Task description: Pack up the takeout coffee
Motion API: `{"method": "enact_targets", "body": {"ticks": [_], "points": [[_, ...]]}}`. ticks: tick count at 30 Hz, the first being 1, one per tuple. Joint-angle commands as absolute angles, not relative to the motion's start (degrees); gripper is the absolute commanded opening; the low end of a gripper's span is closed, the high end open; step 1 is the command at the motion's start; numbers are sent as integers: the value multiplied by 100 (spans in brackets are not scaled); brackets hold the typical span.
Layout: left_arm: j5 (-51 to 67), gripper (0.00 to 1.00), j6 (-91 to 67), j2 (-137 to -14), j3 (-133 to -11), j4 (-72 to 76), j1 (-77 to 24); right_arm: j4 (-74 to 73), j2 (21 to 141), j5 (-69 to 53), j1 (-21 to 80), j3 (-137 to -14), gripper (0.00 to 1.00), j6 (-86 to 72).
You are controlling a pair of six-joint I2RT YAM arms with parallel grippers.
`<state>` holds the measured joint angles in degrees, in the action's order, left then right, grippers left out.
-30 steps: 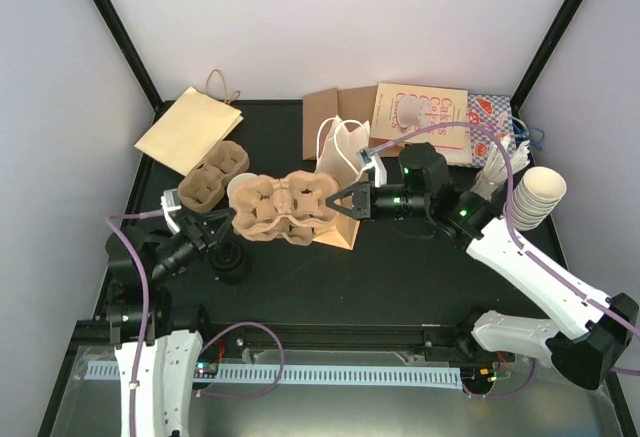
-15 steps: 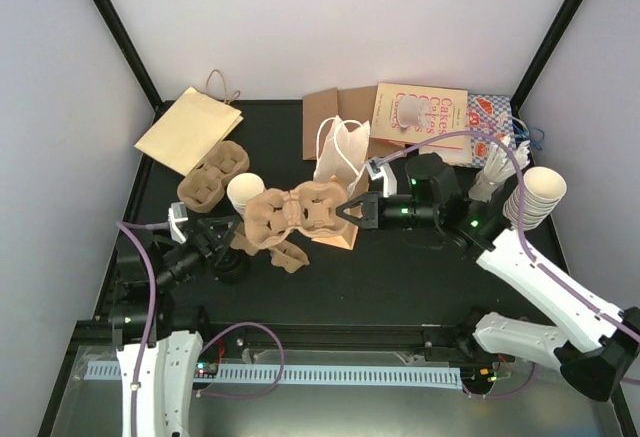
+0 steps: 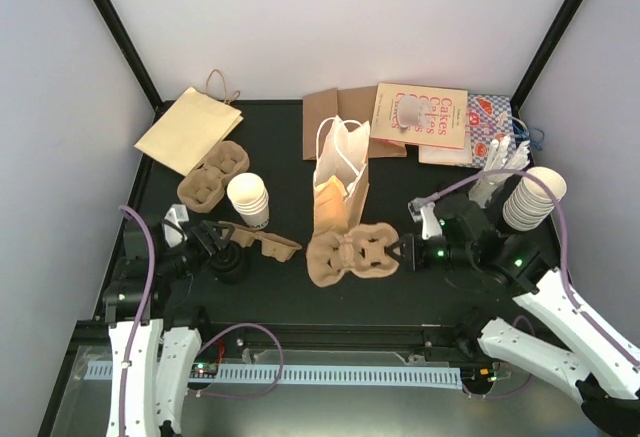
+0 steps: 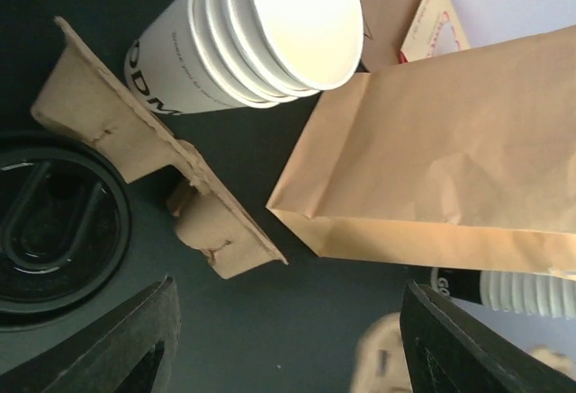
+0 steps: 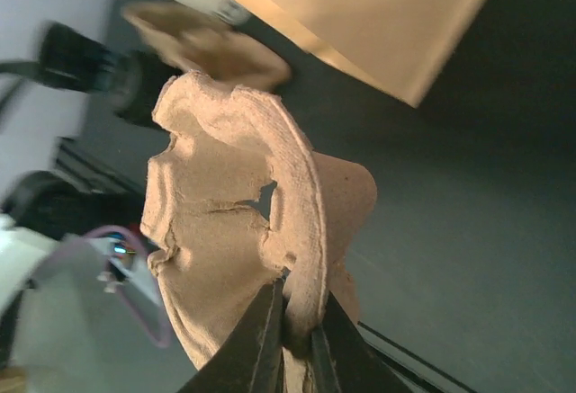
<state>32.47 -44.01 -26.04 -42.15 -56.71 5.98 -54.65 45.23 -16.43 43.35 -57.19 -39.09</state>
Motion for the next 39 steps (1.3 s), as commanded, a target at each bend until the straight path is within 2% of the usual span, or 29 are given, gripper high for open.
{"method": "enact_targets", "body": {"ticks": [1,5,6,7,9,10,13,15,21,26,33,39], "points": [[2678,68,-4017,-2813,-4374,-5688,373,-5543,4335,-1044,4298,-4700,10,-4242],[2115,67,-4142,-3231,-4246,-5344,-272,-4813,4373,-821,4164,-3985,11,-4473],[1868,67,-4160,-3373,-4277,-5294,-515,-4687,4407,-751,4101,-3878,18,-4481],[1620,67,-4165,-3585,-4318,-5269,-755,-4599,4457,-690,4025,-3812,38,-4456],[1026,68,-4067,-3946,-4482,-5260,-1230,-4698,4559,-426,3955,-3846,64,-4420],[742,68,-3970,-4155,-4596,-5309,-1442,-4752,4573,-314,3955,-3894,70,-4377],[5,69,-3767,-4782,-4941,-5598,-2093,-4948,4566,-82,3947,-4101,74,-4223],[-411,69,-3763,-5270,-5140,-5713,-2505,-5119,4554,74,3952,-4255,81,-4142],[-1017,73,-3739,-6439,-5548,-5544,-3696,-5448,4384,525,3953,-4648,86,-3948],[-1346,73,-2881,-7061,-5876,-5422,-4364,-5433,4157,570,3955,-4770,85,-3813],[-1071,85,-1798,-6949,-5828,-4833,-4401,-5290,3945,440,3953,-4834,85,-3719],[-1269,91,-2478,-7442,-6068,-4867,-4308,-5260,3903,401,3950,-4880,85,-3683]]}}
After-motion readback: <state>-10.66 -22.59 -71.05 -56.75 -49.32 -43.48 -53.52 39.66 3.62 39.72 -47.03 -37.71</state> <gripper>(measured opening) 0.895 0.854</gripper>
